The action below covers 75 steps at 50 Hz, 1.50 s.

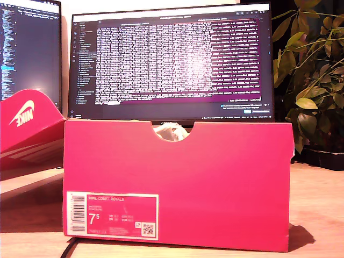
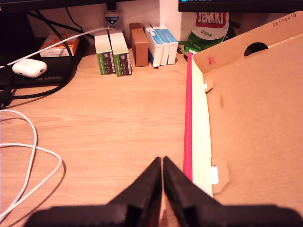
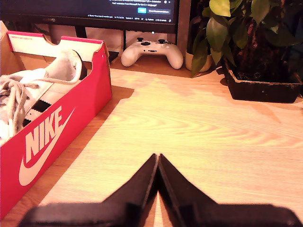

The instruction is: Close the red shoebox by pushing the lid with your left arm and holding the box in place with your right arm

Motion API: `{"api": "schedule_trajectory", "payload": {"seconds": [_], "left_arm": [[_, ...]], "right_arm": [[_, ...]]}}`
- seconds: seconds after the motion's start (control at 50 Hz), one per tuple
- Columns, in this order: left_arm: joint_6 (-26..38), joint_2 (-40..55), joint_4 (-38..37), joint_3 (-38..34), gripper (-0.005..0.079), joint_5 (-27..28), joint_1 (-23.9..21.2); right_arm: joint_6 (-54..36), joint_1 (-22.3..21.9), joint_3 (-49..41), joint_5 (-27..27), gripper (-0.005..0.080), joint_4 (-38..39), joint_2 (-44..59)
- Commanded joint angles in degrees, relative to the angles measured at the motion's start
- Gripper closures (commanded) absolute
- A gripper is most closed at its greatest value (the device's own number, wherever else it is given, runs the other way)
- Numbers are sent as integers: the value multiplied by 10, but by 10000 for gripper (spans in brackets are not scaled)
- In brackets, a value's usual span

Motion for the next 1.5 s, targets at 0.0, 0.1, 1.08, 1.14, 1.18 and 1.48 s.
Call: {"api": "schedule_trajectory", "payload": {"seconds": [0.0, 0.1, 1.08, 1.14, 1.18, 1.48], "left_arm": [[-2, -5, 1, -17, 756, 0, 2], [-2, -5, 1, -17, 756, 0, 2], [-2, -5, 3, -17, 756, 1, 2], [-11, -5, 7, -17, 756, 4, 2], [-21, -5, 10, -17, 756, 10, 2], [-159, -5, 82, -13, 757, 93, 2]], "right_arm": [[-1, -1, -5, -2, 764, 6, 5], [-1, -1, -5, -2, 764, 6, 5], [-1, -1, -5, -2, 764, 6, 5], [-1, -1, -5, -2, 764, 6, 5], [0, -1, -5, -2, 764, 6, 5], [164, -1, -4, -6, 764, 45, 5]]}}
